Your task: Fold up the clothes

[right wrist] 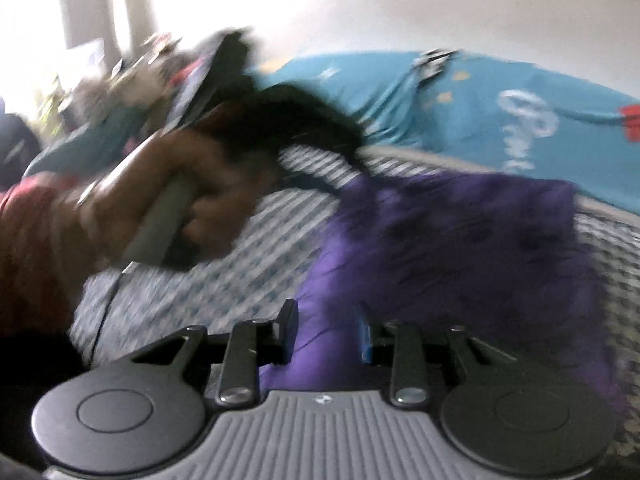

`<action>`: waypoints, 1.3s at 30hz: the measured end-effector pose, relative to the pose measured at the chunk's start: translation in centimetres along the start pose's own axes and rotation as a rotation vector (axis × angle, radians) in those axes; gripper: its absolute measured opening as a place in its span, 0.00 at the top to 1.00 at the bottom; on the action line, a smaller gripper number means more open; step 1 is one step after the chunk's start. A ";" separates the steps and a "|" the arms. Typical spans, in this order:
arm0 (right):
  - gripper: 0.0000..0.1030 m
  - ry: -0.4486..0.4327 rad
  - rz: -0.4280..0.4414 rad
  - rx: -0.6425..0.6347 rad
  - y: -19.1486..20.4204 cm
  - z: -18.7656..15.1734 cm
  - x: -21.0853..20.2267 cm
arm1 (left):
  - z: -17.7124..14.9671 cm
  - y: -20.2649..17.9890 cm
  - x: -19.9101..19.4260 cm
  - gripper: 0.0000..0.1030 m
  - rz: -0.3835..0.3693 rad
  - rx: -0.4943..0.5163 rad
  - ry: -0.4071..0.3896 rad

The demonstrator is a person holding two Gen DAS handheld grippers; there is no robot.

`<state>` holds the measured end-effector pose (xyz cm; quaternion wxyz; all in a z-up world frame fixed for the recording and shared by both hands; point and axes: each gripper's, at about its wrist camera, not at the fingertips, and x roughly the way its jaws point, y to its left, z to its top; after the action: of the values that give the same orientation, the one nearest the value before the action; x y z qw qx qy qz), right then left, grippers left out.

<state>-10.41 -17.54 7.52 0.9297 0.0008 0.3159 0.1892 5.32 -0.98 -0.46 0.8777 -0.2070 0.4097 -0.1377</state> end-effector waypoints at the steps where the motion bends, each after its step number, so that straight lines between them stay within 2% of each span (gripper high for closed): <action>1: 0.70 -0.019 -0.028 0.022 -0.7 0.2 -0.2 | 0.1 -0.3 -0.4 0.49 0.002 0.016 -0.020; 4: 0.70 -0.076 -0.122 0.094 -2.9 0.5 -0.8 | 0.1 -1.2 -1.2 0.39 -0.017 0.055 -0.049; 8: 0.70 -0.108 -0.230 0.215 -5.8 1.0 -1.2 | -0.5 -2.7 -1.1 0.37 -0.023 0.135 -0.033; 13: 0.70 -0.129 -0.291 0.273 -8.0 1.4 -0.9 | -2.1 -4.8 -1.2 0.30 -0.029 0.259 -0.027; 19: 0.70 -0.108 -0.354 0.337 -10.4 0.9 0.9 | -3.9 -6.1 -0.8 0.24 -0.020 0.370 -0.016; 20: 0.71 -0.097 -0.366 0.351 -10.9 0.7 1.3 | -4.1 -6.2 -0.5 0.23 -0.015 0.382 -0.012; 22: 0.79 -0.071 -0.393 0.374 -11.7 0.0 2.2 | -4.5 -6.3 0.3 0.21 0.004 0.408 -0.003; 23: 0.85 -0.051 -0.401 0.378 -12.0 -0.3 2.6 | -4.7 -6.3 0.7 0.21 0.015 0.422 -0.002; 26: 0.89 -0.036 -0.414 0.383 -12.3 -0.9 3.4 | -5.2 -6.6 1.2 0.20 0.036 0.462 -0.008; 33: 0.88 -0.034 -0.421 0.388 -12.3 -0.8 3.3 | -4.7 -6.7 0.7 0.16 0.014 0.447 -0.003; 39: 0.86 -0.091 -0.389 0.420 -12.6 0.3 2.3 | -4.3 -6.9 -0.8 0.12 0.011 0.419 0.003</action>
<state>-4.12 -28.36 4.92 0.9412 0.1413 0.3004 -0.0625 1.01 -7.77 0.86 0.9018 -0.0177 0.3744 -0.2153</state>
